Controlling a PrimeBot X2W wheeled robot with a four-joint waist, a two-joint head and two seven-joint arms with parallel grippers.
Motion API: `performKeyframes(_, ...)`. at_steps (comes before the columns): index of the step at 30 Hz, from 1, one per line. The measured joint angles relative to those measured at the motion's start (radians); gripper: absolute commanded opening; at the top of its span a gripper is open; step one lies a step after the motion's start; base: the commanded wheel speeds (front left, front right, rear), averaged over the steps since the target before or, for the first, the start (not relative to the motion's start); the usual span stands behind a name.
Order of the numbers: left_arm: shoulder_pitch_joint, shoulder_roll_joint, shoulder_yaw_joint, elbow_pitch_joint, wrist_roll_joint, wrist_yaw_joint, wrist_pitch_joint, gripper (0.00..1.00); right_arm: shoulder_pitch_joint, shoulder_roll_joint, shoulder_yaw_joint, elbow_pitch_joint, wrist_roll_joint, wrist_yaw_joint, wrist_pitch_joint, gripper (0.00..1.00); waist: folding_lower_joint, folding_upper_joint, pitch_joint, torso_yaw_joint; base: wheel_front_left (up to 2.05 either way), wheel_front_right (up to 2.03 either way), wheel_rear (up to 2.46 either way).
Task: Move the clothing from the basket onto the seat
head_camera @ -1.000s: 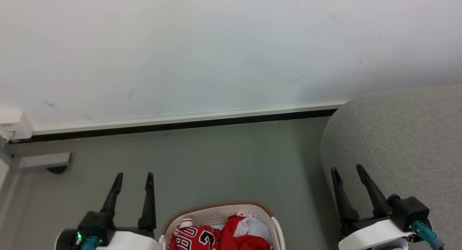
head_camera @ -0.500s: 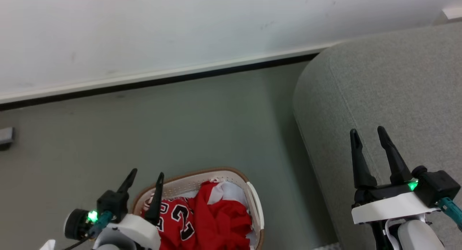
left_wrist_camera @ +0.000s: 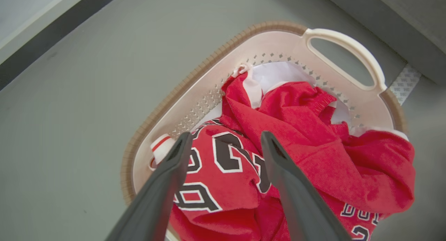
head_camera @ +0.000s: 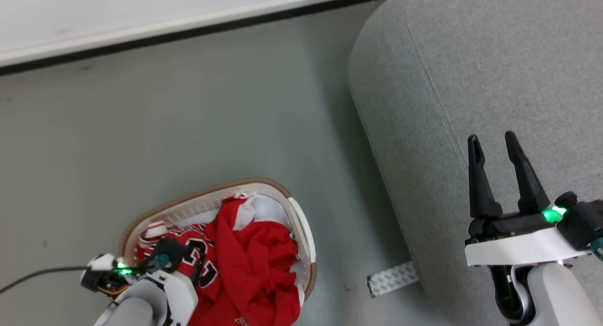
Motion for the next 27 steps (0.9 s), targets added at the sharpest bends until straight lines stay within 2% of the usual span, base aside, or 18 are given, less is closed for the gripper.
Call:
performKeyframes(5, -0.074, 0.022, -0.137, 0.131, 0.024, -0.003, 0.023, 1.00, -0.020, 0.000, 0.002, -0.025, 0.022, 0.000, 0.000, 1.00, 0.0000, 0.0000, 0.066, -0.024, 0.00, 0.00, 0.00)
performKeyframes(10, -0.155, 0.052, -0.226, 0.211, 0.010, -0.003, 0.040, 1.00, -0.036, 0.000, 0.009, -0.038, 0.057, 0.000, 0.000, 1.00, 0.0000, 0.0000, 0.139, -0.047, 0.00, 0.00, 0.00)
performKeyframes(17, -0.217, 0.106, -0.330, 0.256, -0.019, -0.003, 0.113, 1.00, -0.070, 0.000, 0.037, -0.046, 0.113, 0.000, 0.000, 1.00, 0.0000, 0.0000, 0.243, -0.090, 0.00, 0.00, 0.00)
performKeyframes(27, -0.245, 0.131, -0.439, 0.272, -0.096, -0.003, 0.178, 1.00, -0.084, 0.000, 0.044, -0.044, 0.145, 0.000, 0.000, 1.00, -0.0001, 0.0000, 0.331, -0.146, 0.00, 0.00, 0.00)
